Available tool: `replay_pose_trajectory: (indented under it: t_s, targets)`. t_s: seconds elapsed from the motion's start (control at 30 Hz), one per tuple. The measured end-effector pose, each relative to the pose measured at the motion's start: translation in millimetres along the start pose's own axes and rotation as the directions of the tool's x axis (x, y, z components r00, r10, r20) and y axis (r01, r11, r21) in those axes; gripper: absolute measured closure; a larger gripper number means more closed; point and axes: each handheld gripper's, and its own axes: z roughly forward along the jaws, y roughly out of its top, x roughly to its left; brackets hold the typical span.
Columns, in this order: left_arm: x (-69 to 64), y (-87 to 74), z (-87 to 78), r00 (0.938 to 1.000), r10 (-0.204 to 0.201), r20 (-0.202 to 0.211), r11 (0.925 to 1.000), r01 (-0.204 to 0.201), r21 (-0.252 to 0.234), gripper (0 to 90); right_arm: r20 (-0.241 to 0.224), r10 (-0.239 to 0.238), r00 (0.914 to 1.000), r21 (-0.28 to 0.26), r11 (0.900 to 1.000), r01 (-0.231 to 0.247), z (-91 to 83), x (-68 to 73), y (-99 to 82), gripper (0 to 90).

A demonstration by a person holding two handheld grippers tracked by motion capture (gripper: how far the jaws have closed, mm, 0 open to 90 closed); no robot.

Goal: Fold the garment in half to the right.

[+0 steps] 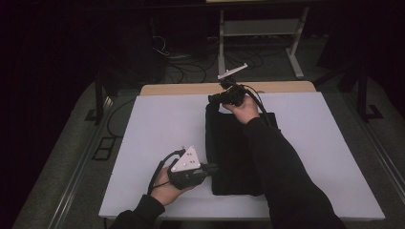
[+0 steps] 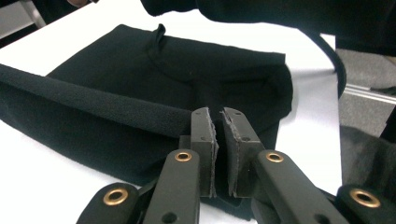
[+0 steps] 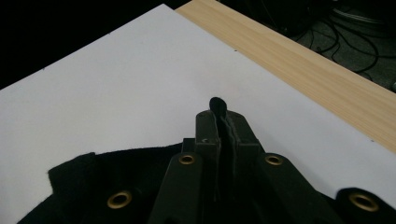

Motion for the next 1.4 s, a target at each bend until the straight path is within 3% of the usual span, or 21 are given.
replay_pose_trajectory:
  t_s: [0.17,0.5,0.8,1.13,1.4]
  targets:
    - [-3.1,7.4,6.4,1.0000,-0.005,0.008,0.9999,0.005,-0.012,81.7,0.007,0.011,0.9999,-0.009,0.9999,-0.011,-8.7,-6.8,-4.7,83.4]
    - [-12.7,35.7,37.4,0.9976,0.036,0.059,0.9984,-0.034,-0.045,81.7,0.044,0.064,0.9970,-0.026,0.9976,-0.063,-37.0,-30.7,-19.3,83.3]
    - [-16.3,43.8,57.6,0.9952,0.037,0.091,0.9981,-0.032,-0.052,81.7,0.062,0.100,0.9930,-0.029,0.9947,-0.098,-52.0,-49.2,-37.6,83.3]
    - [-19.4,49.6,77.4,0.9920,0.037,0.121,0.9987,-0.033,-0.038,81.7,0.059,0.122,0.9908,-0.044,0.9919,-0.119,-61.3,-63.4,-50.4,83.3]
    - [-21.7,49.8,94.8,0.9917,0.018,0.127,0.9997,-0.020,0.014,81.7,0.064,0.141,0.9880,-0.045,0.9894,-0.138,-64.3,-72.5,-61.0,83.2]
